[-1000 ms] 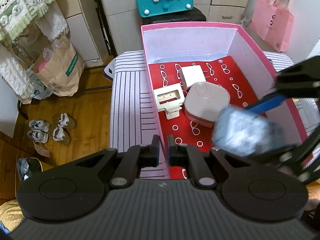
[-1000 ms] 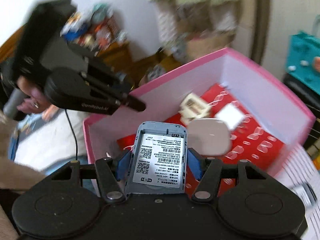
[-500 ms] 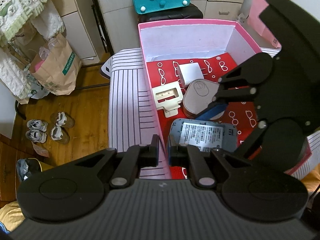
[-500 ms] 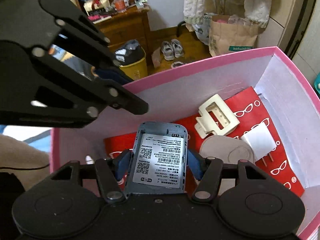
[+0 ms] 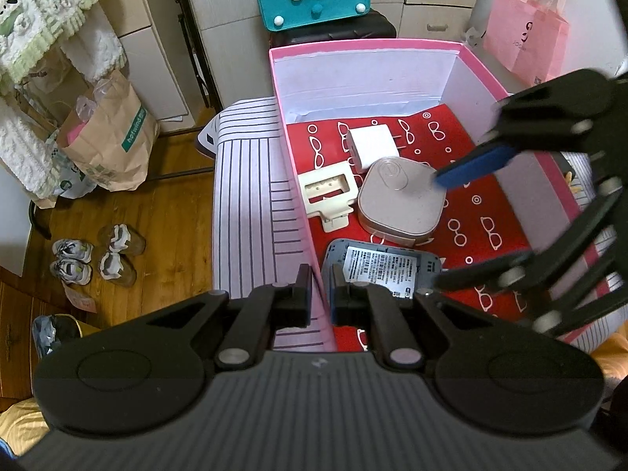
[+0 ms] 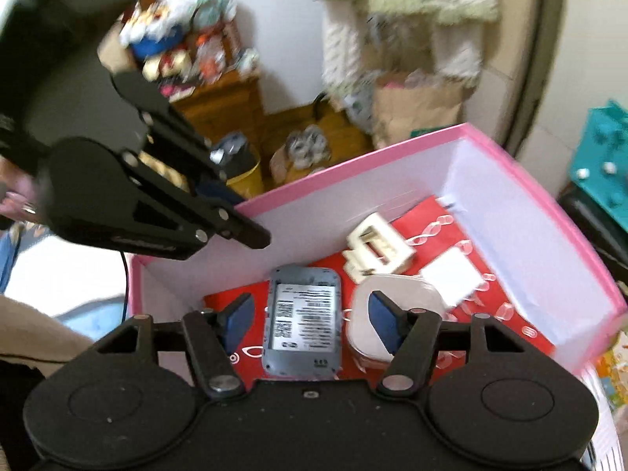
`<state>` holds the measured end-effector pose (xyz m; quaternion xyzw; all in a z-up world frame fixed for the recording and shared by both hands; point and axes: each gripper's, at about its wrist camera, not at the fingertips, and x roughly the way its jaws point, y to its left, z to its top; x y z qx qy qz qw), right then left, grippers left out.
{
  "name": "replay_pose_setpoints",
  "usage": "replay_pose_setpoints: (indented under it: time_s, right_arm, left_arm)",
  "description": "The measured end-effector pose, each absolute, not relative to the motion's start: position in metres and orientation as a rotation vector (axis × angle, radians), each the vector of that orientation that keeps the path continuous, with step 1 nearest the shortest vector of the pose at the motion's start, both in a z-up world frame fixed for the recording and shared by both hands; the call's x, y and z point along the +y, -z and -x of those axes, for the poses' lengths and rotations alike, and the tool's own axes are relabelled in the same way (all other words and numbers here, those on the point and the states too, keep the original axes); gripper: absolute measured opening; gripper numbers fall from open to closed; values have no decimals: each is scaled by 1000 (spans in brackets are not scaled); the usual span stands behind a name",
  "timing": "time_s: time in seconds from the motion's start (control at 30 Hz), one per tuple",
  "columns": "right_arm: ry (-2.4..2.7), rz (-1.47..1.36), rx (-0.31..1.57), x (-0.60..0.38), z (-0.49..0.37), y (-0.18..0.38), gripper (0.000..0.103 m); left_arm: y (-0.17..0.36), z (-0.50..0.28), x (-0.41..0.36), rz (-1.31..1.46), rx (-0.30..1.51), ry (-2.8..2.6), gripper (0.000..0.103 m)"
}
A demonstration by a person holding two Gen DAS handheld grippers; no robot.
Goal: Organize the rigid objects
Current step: 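Carry the grey-blue card reader into the pink box and release it, then move the right gripper back to the bed and grasp the silver keys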
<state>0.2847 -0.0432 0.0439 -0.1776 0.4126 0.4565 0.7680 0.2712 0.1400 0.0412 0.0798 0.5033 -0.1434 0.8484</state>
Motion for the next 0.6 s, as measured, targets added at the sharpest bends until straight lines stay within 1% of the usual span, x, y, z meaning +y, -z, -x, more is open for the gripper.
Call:
replay_pose_setpoints:
  time_s: [0.17,0.3,0.47,0.6]
  right_arm:
    - [-897,307,808,-86,-267,-63,69]
    - [-803,253,751,-118,-252,-67,69]
    - [-692,165,688,-168,-230,-63,69]
    - [-605,113,648,-209,-215,-46,70]
  left_arm:
    - [-41,-271,140,-169,1053,303,8]
    - [-41,-269,139,-177,1044,298,8]
    - [-40,-267,139,-178,1031,289,8]
    - [-39,-265,142,-149,1020,285,8]
